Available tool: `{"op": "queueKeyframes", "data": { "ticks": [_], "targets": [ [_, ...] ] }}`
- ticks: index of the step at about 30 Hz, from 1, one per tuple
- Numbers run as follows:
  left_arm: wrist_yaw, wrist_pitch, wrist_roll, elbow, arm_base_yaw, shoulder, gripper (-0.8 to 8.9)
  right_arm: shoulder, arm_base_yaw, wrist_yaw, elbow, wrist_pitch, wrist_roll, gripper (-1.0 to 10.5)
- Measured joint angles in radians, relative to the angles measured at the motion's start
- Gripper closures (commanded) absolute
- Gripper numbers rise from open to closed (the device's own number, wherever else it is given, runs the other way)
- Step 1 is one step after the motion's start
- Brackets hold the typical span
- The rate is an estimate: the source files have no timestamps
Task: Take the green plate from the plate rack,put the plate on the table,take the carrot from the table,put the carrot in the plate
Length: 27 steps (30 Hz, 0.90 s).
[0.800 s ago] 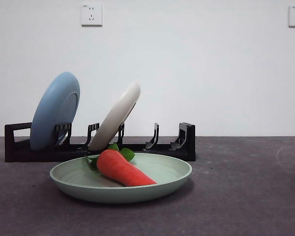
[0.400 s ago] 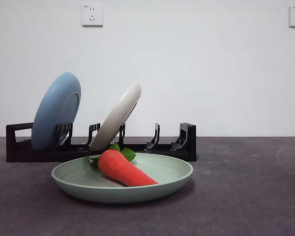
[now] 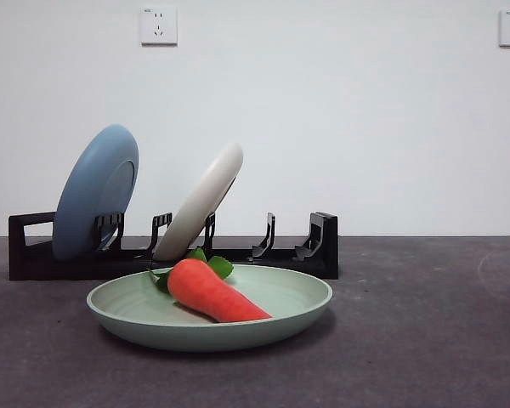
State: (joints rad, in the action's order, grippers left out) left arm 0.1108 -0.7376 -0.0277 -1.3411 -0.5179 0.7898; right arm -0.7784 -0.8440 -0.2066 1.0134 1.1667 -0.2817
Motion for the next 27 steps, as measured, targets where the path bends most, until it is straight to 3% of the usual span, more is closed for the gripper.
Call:
{"op": "queueKeyframes", "data": {
  "ticks": [3,9,16,27],
  "targets": [
    [-0.102,0.237,-0.035,0.123,0.133,-0.091,8.15,0.000,0.000,0.000,0.000,0.000,0.000,9.5],
    [-0.134,0.550,-0.063,0.432,0.344,-0.286,8.15,0.000,0.000,0.000,0.000,0.000,0.000,9.5],
    [-0.134,0.561,-0.067,0.766,0.458,-0.478,8.15,0.000,0.000,0.000,0.000,0.000,0.000,9.5],
    [-0.137,0.656,-0.057,1.109,0.478,-0.636,8.15,0.000,0.000,0.000,0.000,0.000,0.000,9.5]
  ]
}}
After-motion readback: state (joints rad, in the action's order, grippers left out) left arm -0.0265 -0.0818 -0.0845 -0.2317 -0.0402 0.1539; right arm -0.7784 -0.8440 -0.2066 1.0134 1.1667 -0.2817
